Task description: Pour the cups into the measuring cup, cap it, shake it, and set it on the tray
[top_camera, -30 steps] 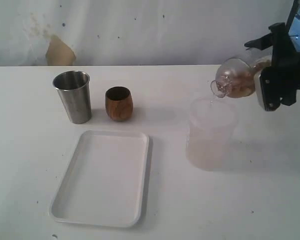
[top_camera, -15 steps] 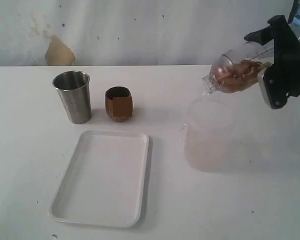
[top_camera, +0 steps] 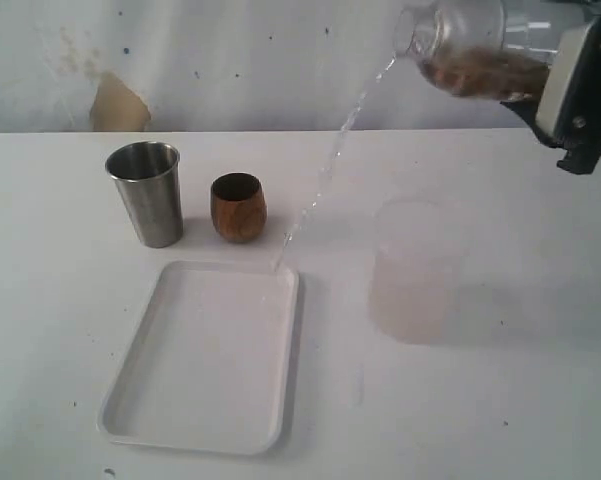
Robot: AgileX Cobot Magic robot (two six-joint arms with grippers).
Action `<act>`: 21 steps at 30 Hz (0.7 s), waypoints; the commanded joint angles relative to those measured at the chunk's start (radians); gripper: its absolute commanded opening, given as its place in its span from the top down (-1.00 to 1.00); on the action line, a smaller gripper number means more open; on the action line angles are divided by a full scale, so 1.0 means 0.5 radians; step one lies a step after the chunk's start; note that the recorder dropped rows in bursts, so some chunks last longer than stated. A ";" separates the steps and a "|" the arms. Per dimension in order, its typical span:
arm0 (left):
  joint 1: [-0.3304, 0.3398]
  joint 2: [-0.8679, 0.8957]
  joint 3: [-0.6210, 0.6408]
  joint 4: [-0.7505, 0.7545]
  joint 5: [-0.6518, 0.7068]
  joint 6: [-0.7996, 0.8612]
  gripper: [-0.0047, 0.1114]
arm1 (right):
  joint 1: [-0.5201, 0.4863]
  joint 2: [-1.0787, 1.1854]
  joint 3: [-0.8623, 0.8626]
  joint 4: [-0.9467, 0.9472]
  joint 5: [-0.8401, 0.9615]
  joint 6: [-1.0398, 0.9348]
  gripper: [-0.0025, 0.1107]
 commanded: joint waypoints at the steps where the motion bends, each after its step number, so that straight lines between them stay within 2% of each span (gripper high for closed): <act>1: -0.015 -0.009 0.008 -0.011 -0.015 -0.003 0.90 | -0.164 -0.034 0.052 -0.035 -0.578 0.719 0.96; 4: -0.015 -0.009 0.008 -0.011 -0.015 -0.003 0.90 | -0.213 -0.007 0.097 -0.031 -0.806 0.799 0.96; 18: -0.015 -0.009 0.008 -0.011 -0.015 -0.003 0.90 | -0.216 0.239 0.128 0.282 -0.948 0.799 0.96; 21: -0.015 -0.009 0.008 -0.011 -0.015 -0.003 0.90 | -0.216 0.266 0.128 0.189 -0.678 0.487 0.96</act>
